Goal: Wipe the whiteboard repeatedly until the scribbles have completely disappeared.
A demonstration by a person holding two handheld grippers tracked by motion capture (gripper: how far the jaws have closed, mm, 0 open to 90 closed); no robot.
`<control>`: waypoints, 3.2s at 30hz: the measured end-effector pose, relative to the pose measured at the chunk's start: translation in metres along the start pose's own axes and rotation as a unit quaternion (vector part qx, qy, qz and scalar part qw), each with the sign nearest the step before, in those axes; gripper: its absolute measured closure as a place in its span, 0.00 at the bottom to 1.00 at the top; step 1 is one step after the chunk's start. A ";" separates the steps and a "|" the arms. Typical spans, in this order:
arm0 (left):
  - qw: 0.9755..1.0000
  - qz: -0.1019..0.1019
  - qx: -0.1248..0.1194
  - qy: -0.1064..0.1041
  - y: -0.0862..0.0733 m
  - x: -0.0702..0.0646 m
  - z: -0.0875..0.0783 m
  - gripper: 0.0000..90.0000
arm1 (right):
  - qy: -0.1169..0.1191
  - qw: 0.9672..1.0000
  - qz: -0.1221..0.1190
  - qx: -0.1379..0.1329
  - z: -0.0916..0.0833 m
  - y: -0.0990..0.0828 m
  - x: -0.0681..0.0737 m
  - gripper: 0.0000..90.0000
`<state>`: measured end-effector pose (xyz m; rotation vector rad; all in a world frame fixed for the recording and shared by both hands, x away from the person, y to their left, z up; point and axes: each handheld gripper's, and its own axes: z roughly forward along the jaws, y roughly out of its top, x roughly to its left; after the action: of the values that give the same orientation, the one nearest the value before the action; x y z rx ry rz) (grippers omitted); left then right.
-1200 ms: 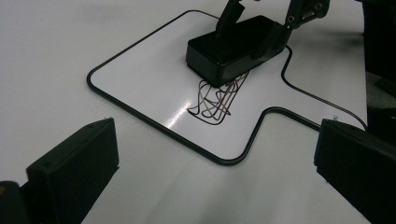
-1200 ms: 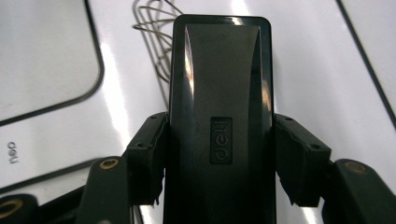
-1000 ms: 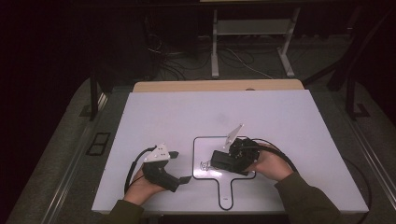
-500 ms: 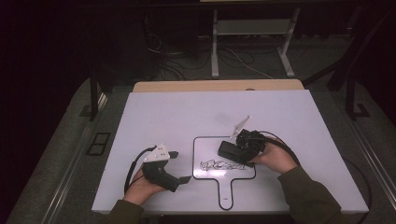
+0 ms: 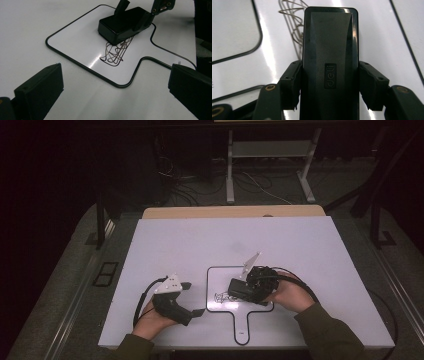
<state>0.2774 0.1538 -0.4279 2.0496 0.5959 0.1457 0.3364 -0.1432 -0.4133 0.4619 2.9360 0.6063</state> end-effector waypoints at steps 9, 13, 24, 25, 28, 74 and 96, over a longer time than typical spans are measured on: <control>1.000 0.001 0.001 0.001 0.000 0.000 0.000 0.00 | 0.020 1.000 -0.020 -0.005 0.002 0.004 0.007 0.43; 1.000 -0.001 0.000 0.001 0.000 0.000 -0.001 0.00 | 0.009 1.000 -0.002 -0.004 0.000 -0.001 -0.003 0.43; 1.000 -0.002 -0.002 0.005 0.000 0.001 -0.002 0.00 | -0.018 0.998 0.053 -0.006 -0.008 -0.025 -0.031 0.43; 1.000 -0.003 -0.002 0.006 0.000 0.001 -0.002 0.00 | -0.014 0.999 0.051 -0.006 -0.007 -0.023 -0.027 0.43; 1.000 -0.003 -0.002 0.006 0.000 0.001 -0.002 0.00 | -0.012 0.999 0.036 -0.004 -0.007 -0.021 -0.022 0.43; 1.000 0.000 0.000 0.003 0.000 -0.001 -0.001 0.00 | -0.009 1.000 0.013 0.012 -0.010 -0.024 0.001 0.43; 1.000 0.000 0.000 0.002 0.000 0.000 -0.001 0.00 | -0.013 1.000 0.012 0.019 -0.014 -0.031 0.005 0.43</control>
<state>0.2767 0.1543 -0.4272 2.0496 0.5986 0.1505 0.3204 -0.1744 -0.4130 0.5068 2.9259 0.5447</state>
